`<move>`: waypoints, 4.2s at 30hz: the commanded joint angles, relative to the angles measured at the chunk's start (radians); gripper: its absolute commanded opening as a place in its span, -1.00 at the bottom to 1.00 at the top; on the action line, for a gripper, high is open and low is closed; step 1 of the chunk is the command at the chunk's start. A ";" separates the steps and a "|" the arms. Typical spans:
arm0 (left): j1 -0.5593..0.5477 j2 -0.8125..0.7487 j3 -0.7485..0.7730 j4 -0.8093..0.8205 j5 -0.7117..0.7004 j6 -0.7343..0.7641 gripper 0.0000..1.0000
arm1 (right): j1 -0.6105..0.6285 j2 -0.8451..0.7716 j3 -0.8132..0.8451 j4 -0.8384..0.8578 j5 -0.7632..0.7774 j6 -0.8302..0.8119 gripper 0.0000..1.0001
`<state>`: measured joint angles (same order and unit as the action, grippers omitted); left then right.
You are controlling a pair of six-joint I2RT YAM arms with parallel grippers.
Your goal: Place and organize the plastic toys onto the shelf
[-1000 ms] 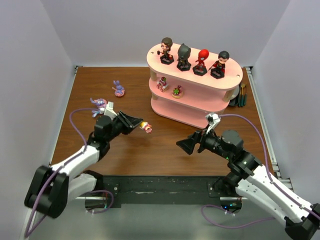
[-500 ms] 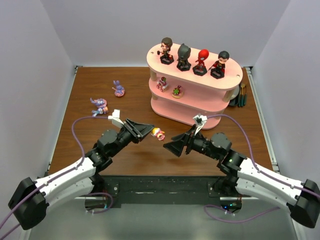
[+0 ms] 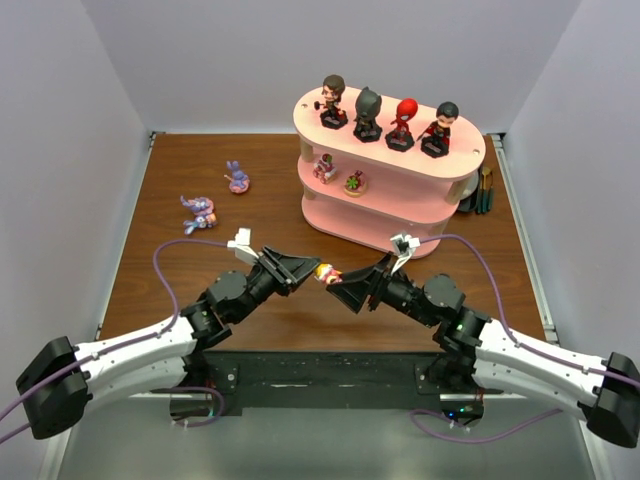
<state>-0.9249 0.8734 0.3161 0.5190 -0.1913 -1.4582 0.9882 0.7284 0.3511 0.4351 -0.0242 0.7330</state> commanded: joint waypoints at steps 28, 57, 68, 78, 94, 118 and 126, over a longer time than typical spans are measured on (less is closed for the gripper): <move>-0.072 -0.188 0.069 -0.237 -0.102 0.694 0.68 | 0.006 -0.153 0.195 -0.577 0.098 -0.170 -1.00; -0.192 -0.025 0.431 -0.548 0.314 1.868 0.99 | 0.006 -0.006 0.597 -1.018 -0.161 -0.322 -1.00; -0.204 0.039 0.477 -0.534 0.371 1.935 0.93 | 0.006 -0.006 0.562 -0.960 -0.197 -0.297 -1.00; -0.206 0.113 0.528 -0.490 0.480 1.891 0.79 | 0.007 -0.011 0.522 -0.937 -0.210 -0.305 -1.00; -0.206 0.203 0.624 -0.651 0.544 1.854 0.43 | 0.006 -0.014 0.525 -0.981 -0.204 -0.362 -1.00; -0.206 0.225 0.661 -0.772 0.516 1.880 0.20 | 0.006 -0.021 0.502 -0.989 -0.198 -0.362 -1.00; -0.206 0.226 0.657 -0.722 0.538 1.859 -0.11 | 0.006 0.006 0.500 -0.978 -0.206 -0.368 -1.00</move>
<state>-1.1294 1.1069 0.9371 -0.2756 0.3367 0.4091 0.9916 0.7265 0.8574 -0.5682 -0.2016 0.3775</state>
